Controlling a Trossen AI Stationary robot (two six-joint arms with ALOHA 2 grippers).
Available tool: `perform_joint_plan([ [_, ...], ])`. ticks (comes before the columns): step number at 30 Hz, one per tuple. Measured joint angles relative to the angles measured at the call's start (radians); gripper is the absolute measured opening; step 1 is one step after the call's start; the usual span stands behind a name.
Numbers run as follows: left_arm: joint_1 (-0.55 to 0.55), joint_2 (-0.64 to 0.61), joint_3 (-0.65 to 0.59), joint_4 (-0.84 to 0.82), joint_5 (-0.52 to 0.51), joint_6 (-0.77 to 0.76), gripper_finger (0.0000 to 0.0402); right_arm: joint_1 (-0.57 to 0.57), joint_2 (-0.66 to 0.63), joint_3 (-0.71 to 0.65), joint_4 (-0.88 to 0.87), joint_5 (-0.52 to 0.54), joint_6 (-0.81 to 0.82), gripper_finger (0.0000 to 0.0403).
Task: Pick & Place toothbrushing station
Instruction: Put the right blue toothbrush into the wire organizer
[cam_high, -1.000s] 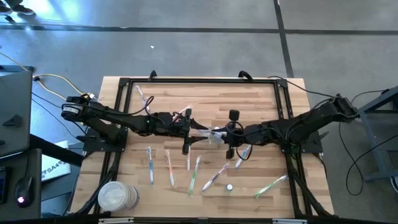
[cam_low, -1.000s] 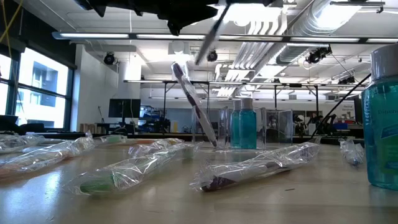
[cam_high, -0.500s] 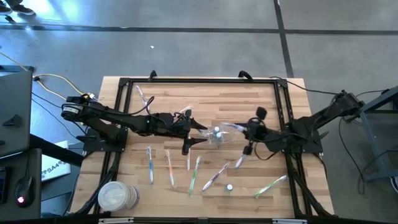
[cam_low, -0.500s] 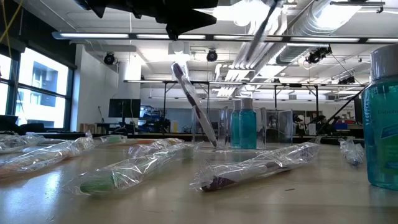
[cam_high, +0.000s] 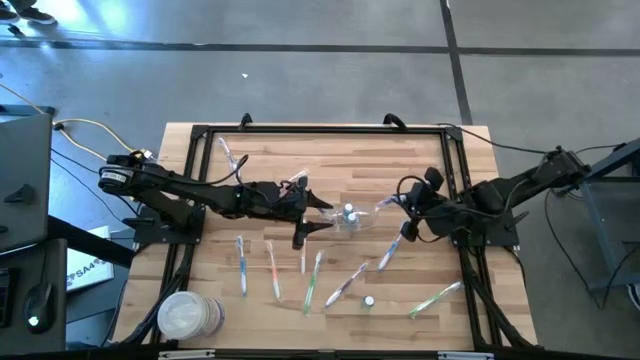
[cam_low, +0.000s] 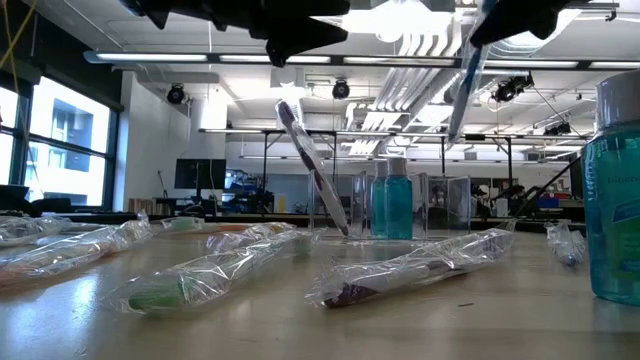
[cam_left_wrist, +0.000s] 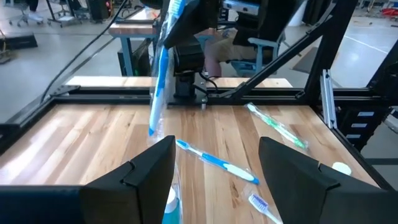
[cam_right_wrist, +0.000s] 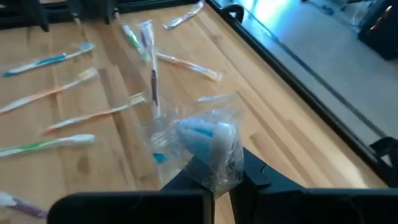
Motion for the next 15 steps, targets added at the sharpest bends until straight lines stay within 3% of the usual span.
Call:
perform_joint_plan([
  [15, 0.000, 0.000, -0.001, -0.087, 0.000, -0.042, 0.0230, -0.165, 0.131, 0.000, 0.080, -0.215, -0.060, 0.0010],
])
